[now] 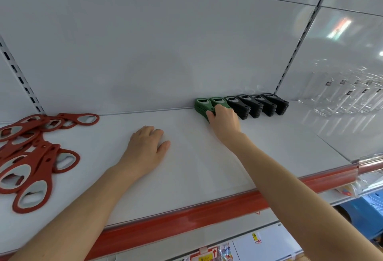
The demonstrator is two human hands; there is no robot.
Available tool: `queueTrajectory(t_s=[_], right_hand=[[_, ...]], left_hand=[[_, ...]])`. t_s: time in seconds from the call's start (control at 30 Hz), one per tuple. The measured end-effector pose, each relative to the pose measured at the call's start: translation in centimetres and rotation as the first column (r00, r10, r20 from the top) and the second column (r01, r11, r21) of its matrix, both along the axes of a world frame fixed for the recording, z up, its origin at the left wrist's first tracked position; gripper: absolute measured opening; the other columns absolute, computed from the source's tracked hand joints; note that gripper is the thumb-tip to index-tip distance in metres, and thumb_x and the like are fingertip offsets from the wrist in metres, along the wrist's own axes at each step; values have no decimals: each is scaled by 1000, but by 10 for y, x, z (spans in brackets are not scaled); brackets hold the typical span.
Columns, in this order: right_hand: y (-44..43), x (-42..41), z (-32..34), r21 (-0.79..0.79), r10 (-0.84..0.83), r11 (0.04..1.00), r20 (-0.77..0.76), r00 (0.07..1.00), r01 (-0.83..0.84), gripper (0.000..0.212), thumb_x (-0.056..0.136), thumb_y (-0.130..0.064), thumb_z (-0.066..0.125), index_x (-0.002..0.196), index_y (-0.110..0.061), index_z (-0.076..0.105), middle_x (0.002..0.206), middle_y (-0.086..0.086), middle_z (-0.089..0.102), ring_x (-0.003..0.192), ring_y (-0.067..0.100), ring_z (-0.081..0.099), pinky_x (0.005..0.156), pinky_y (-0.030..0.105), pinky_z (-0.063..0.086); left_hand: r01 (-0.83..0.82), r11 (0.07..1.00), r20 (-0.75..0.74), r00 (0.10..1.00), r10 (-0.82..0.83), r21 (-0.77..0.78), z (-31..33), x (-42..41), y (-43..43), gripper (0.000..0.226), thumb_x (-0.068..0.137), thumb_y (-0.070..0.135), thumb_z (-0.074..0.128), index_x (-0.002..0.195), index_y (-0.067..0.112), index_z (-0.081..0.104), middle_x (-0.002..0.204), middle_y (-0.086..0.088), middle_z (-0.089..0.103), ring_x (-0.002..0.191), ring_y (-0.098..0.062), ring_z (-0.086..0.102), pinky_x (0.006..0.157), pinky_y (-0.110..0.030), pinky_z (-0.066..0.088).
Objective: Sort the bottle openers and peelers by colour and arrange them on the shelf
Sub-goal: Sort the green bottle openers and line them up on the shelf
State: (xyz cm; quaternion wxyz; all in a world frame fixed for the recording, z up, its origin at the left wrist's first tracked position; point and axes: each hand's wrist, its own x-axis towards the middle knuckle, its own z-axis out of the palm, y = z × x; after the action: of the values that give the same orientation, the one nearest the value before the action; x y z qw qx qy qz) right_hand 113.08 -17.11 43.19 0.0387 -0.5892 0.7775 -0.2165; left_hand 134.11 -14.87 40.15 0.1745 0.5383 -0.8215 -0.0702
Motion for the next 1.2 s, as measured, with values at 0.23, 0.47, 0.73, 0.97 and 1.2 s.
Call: queueTrajectory(t_s=[0.23,0.47,0.73,0.97,1.2], right_hand=[[10,-1,8,17,21,1000,50,999,-22,39,94,-25,43,62,-14,23,61,2,34,68,27,38,47,31,21],[37,1,33,-74,230,971,12,973,-228,32,93,-34,46,68,-15,44,66,2,49,72,29,46,54,33,34],[34,97,52,-157,610,785,34,792,-599,43,93,-38,50,127,-12,54,130,3,55,120,17,50,93,20,33],[21,217,55,-112,792,601,-46,608,-791,41,94,-34,51,119,-3,58,124,10,59,117,24,50,91,20,30],[17,364,47,-97,887,449,-70,456,-888,40,93,-33,51,121,-5,58,123,10,59,116,24,52,95,25,35]], left_hand=[[6,999,-5,1000,-6,35,6,0,3,100,58,63,1,121,5,53,126,-13,49,123,-26,39,102,-31,27],[28,998,35,999,-30,63,32,7,8,50,94,45,37,126,9,50,129,-9,49,118,-26,47,99,-34,36],[-124,984,-30,992,121,-128,57,74,58,45,93,38,45,129,12,52,129,-6,55,116,-26,51,97,-35,40],[-340,922,-21,939,342,-185,59,188,115,56,86,49,35,106,6,65,95,-12,67,83,-31,64,71,-39,51],[-546,818,-93,837,539,-179,56,314,153,43,92,37,46,128,14,53,122,-6,57,108,-23,54,89,-34,42]])
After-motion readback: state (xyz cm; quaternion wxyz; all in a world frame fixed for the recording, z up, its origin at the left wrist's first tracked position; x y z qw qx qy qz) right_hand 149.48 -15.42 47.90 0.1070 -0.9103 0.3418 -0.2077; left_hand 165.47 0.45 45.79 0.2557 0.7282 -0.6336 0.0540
